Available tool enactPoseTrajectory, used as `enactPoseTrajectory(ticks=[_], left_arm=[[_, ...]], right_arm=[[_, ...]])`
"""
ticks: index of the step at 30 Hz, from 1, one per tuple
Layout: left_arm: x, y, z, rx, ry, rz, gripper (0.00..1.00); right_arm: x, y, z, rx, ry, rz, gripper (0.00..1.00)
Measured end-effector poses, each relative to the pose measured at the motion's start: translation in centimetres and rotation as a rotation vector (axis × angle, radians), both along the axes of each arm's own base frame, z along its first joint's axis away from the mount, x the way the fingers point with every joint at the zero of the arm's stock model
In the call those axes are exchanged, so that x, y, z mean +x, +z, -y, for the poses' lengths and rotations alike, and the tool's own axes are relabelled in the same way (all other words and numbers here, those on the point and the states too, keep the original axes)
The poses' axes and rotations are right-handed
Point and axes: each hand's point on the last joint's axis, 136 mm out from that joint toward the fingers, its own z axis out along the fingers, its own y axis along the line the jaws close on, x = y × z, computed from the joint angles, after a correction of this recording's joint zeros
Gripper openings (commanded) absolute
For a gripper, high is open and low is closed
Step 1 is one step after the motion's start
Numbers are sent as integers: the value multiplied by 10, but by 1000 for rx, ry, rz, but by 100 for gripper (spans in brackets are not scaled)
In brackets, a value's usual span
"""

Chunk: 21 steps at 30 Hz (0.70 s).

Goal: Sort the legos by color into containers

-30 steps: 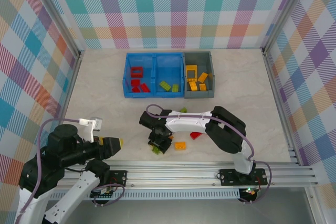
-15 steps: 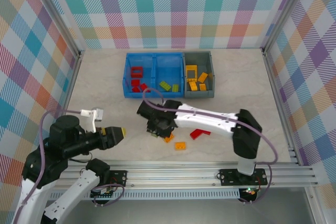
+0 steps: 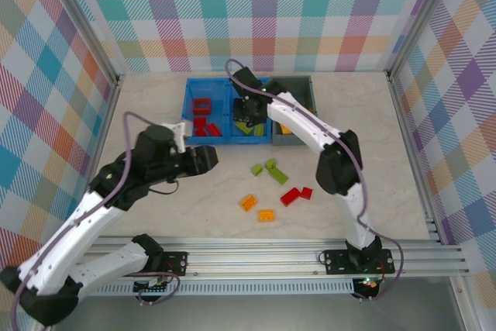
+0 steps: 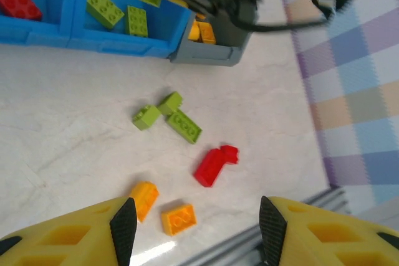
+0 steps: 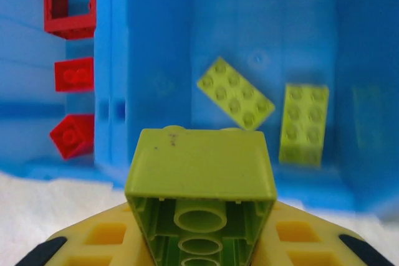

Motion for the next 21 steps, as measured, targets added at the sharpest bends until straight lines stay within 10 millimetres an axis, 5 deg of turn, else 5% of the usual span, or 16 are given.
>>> enactPoseTrajectory(ticks=[6, 11, 21], left_arm=[[20, -12, 47, 224, 37, 113, 56], [35, -16, 71, 318, 87, 188, 56], [42, -17, 71, 338, 126, 215, 57]], right_arm=[[50, -37, -11, 12, 59, -12, 33], [61, -61, -5, 29, 79, -54, 37], [70, -70, -10, 68, 126, -57, 62]])
